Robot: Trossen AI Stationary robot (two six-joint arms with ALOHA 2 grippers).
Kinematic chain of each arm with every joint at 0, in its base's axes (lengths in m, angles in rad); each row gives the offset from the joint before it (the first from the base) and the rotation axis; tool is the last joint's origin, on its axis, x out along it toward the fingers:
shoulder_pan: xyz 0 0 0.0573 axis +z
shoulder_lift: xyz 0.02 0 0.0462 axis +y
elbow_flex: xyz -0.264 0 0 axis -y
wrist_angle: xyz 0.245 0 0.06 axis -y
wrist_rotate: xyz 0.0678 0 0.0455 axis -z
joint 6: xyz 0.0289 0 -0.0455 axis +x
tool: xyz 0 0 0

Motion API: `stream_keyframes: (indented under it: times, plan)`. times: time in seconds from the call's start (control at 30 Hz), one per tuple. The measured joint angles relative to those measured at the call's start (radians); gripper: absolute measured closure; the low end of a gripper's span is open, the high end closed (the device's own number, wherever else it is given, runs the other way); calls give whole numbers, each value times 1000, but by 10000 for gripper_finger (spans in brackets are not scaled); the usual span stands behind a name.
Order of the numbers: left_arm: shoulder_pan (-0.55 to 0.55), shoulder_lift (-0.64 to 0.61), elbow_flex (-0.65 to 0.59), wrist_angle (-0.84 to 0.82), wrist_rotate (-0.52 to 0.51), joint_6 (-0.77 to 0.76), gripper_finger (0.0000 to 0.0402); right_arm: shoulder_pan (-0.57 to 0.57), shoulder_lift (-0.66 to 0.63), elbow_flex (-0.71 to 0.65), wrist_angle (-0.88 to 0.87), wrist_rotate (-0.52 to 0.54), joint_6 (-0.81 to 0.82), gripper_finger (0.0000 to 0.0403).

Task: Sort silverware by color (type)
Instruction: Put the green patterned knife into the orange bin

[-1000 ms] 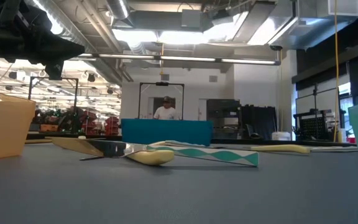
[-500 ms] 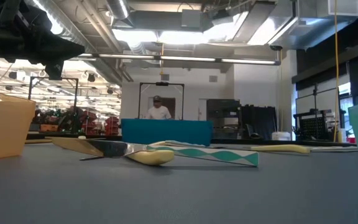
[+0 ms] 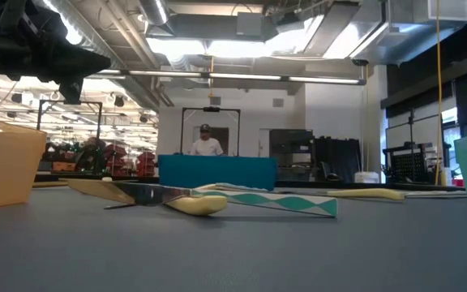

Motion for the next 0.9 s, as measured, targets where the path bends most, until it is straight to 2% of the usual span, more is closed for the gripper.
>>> stream_keyframes:
  times: [0.2, 0.47, 0.57, 0.77, 0.9]
  plan:
    - [0, 0, 0, 14, 2, 0, 401, -44, -88, 0, -22, 151, 63, 223]
    - [0, 0, 0, 14, 3, 0, 394, -97, -182, 0, -28, 193, 63, 223]
    - [0, 0, 0, 14, 1, 1, 364, -102, -202, 0, -28, 202, 63, 223]
    - [0, 3, 0, 14, -21, -1, 278, -99, -213, 0, -55, 209, 64, 223]
    - [0, 3, 0, 14, -20, -48, 236, -99, -213, 0, -69, 210, 64, 223]
